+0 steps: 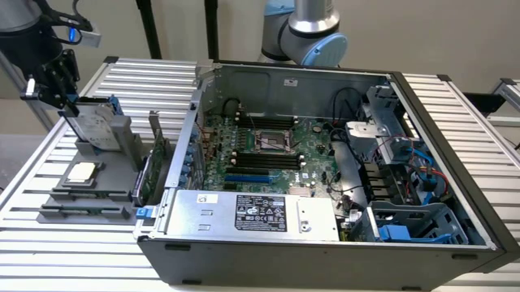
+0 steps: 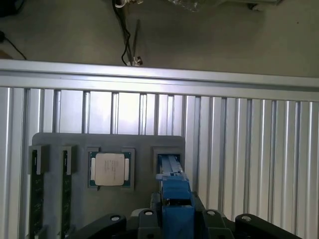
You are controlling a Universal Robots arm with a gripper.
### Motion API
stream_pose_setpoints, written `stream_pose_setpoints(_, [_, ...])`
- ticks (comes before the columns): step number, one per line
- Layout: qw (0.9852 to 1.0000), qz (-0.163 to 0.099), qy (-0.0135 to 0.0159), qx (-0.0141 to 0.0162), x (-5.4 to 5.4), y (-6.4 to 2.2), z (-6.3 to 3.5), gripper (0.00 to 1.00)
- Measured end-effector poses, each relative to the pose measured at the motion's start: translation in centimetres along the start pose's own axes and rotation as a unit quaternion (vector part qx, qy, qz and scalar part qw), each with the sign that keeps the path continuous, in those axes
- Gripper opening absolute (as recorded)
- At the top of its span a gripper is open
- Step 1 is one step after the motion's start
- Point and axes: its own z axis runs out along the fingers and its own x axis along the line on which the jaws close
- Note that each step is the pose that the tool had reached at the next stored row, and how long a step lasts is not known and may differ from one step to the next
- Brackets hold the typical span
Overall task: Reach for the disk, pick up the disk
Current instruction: 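Pick up the disk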
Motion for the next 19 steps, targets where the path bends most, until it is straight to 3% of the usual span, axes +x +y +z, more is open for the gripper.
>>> stream_pose_setpoints(7, [1.0000,0.000,0.0003,-0.0001,-0.2,0.00,-1.31,0.33])
stream_pose_setpoints(17, [1.0000,0.000,0.0006,-0.0001,-0.7,0.00,-5.81,0.33])
stream_pose_setpoints(19, [1.0000,0.000,0.0006,-0.0001,-0.8,-0.14,-7.18,0.33])
